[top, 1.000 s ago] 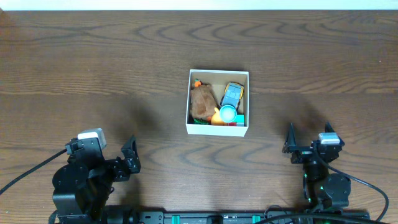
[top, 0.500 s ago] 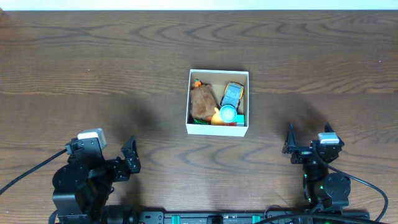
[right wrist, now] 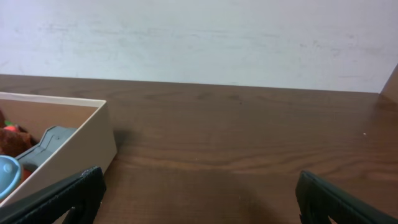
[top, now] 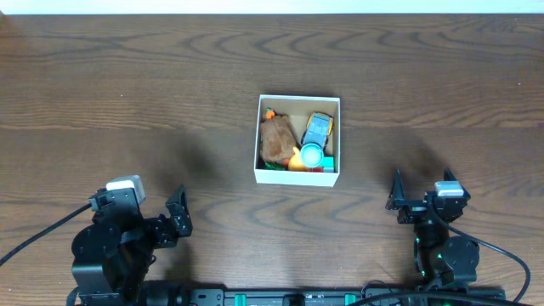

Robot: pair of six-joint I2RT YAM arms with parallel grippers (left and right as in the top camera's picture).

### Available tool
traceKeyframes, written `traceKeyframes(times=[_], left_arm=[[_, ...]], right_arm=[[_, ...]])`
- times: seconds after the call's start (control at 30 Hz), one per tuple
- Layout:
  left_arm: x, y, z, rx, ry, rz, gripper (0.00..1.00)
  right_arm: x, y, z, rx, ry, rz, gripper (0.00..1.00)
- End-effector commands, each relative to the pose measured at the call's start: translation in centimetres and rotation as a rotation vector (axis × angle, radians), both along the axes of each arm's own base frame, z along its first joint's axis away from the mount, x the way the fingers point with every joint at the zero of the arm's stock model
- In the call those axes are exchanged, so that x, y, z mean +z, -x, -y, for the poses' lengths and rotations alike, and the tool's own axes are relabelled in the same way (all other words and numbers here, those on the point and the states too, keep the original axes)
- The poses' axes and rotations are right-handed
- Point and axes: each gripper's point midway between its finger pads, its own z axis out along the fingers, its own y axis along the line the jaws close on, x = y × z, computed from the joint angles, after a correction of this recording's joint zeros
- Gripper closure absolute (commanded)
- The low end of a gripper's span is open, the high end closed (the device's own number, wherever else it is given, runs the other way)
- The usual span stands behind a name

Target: Pack container

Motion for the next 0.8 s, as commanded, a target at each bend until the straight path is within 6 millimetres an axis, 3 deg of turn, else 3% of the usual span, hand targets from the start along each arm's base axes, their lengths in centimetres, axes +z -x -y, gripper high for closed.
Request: traceKeyframes(times=[0.0,0.33,0.5,0.63,0.77], left_arm=[[-0.2,0.0,0.1,-0.003,0.015,-0.005,0.02],[-3.0,1.4,-0.4,-0.049,-0.118,-0.068,0.02],[-6.4,1.8,-0.4,-0.069,-0.161,-0.039,0.02],[-8.5,0.3,-0.6,-0.056,-0.173,0.043,0.02],[-8.5,-2.1,-1.0,-0.032,-0.182,0.179,0.02]], right_arm=[[0.0,0.0,0.1,-0.001,0.018,0.001,0.01],[0.0,0.0,0.1,-0.001,0.018,0.001,0.01],[0.0,0.0,0.1,-0.001,0.018,0.001,0.01],[0.0,0.0,0.1,-0.001,0.018,0.001,0.01],[0.0,0.0,0.1,-0.001,0.018,0.001,0.01]])
